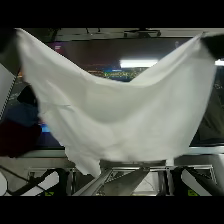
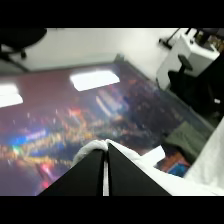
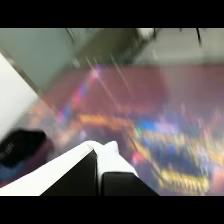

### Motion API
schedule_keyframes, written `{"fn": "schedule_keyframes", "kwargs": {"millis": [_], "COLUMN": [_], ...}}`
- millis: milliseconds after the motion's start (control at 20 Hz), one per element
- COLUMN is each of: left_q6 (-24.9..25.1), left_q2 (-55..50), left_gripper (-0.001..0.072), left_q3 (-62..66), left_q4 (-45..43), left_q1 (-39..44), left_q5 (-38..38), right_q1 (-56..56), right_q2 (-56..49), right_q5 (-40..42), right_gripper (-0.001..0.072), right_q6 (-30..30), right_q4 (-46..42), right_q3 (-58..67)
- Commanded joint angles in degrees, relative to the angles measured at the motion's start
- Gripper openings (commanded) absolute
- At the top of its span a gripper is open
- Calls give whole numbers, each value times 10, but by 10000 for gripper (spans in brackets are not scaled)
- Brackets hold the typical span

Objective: Fold the shirts.

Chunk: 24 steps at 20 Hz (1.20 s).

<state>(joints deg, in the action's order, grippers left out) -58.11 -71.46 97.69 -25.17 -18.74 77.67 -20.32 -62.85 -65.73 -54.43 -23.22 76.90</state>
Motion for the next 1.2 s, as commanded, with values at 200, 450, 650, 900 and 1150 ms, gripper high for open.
{"fn": "schedule_keyframes", "kwargs": {"millis": [200, 450, 650, 900, 1150], "left_q6": [-5, -16, -54, -109, -144], "left_q2": [-257, -370, -407, -407, -407], "left_gripper": [17, 17, 15, 15, 15], "left_q3": [-99, 15, 83, 81, 41], "left_q4": [-167, -168, -187, -290, -362], "left_q1": [88, 95, 89, 92, 122], "left_q5": [-161, -167, -100, -12, -11], "right_q1": [34, 34, 21, -4, -3], "right_q2": [-291, -413, -423, -423, -423], "right_q5": [155, 187, 112, 33, 28], "right_gripper": [12, 12, 12, 13, 13], "right_q6": [18, 17, 17, 6, -29], "right_q4": [-68, -61, -79, -168, -276], "right_q3": [-96, 23, 67, 68, 68]}}
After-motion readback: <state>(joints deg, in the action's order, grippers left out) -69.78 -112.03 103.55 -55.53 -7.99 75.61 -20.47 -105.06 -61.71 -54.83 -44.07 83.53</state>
